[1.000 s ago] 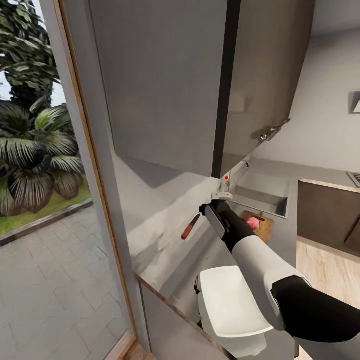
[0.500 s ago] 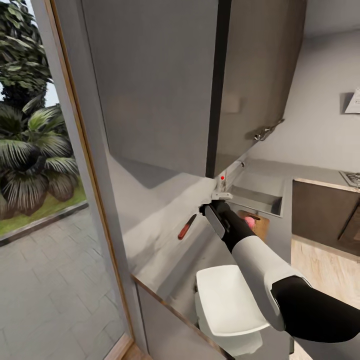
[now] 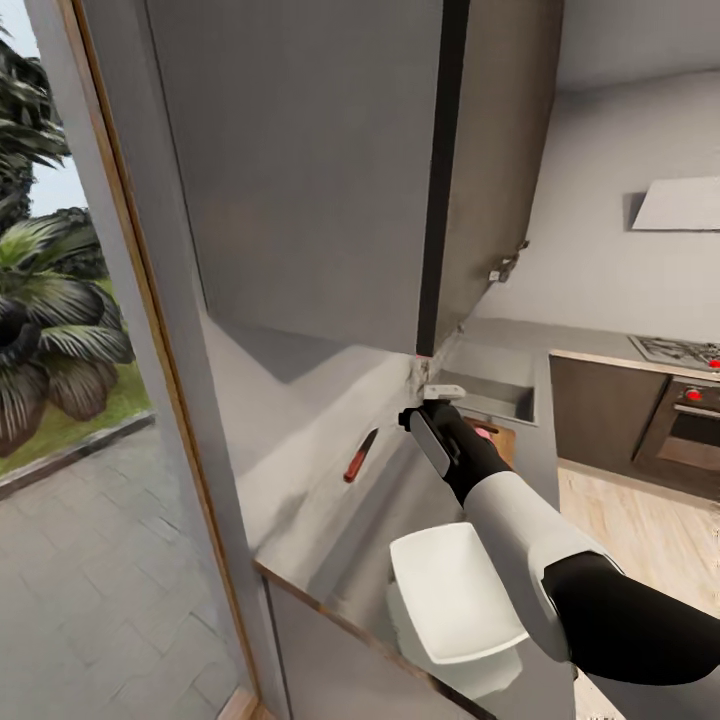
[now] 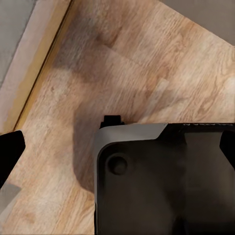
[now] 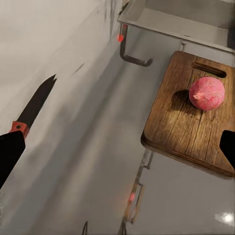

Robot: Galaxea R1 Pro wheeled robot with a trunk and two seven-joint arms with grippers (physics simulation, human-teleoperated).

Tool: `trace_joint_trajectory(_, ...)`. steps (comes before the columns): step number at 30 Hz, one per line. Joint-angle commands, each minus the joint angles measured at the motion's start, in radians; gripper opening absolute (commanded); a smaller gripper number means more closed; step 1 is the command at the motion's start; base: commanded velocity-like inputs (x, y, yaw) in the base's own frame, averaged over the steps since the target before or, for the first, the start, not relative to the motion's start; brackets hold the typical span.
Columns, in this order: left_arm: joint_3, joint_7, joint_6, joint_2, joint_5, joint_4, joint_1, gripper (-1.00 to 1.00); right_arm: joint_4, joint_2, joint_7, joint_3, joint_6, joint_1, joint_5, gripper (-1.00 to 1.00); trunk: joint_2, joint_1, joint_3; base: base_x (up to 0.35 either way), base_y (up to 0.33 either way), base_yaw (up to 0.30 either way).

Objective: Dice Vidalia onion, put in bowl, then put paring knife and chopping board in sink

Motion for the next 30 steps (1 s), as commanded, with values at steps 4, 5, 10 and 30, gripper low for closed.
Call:
trace_joint_trajectory(4,-0.008,-0.004,-0.005,0.000,0.009,0.003,-0.001,1.00,0.000,0.000,-0.009,0.004,0.002,-0.001,-0.010,1.00,-0.001,0.001,0.002,0.000,0.296,-0.215)
trace_joint_trajectory(5,-0.008,-0.004,-0.005,0.000,0.009,0.003,-0.001,1.00,0.000,0.000,-0.009,0.004,0.002,-0.002,-0.010,1.00,-0.001,0.001,0.002,0.000,0.297,-0.212)
trace_joint_trajectory(10,-0.008,-0.004,-0.005,0.000,0.009,0.003,-0.001,1.00,0.000,0.000,-0.009,0.004,0.002,-0.001,-0.010,1.00,-0.001,0.001,0.006,0.000,0.301,-0.209)
trace_joint_trajectory(30,-0.008,-0.004,-0.005,-0.001,0.009,0.003,-0.001,1.00,0.001,0.000,-0.009,0.004,0.002,-0.001,-0.010,1.00,-0.001,0.001,0.016,0.000,0.130,-0.155)
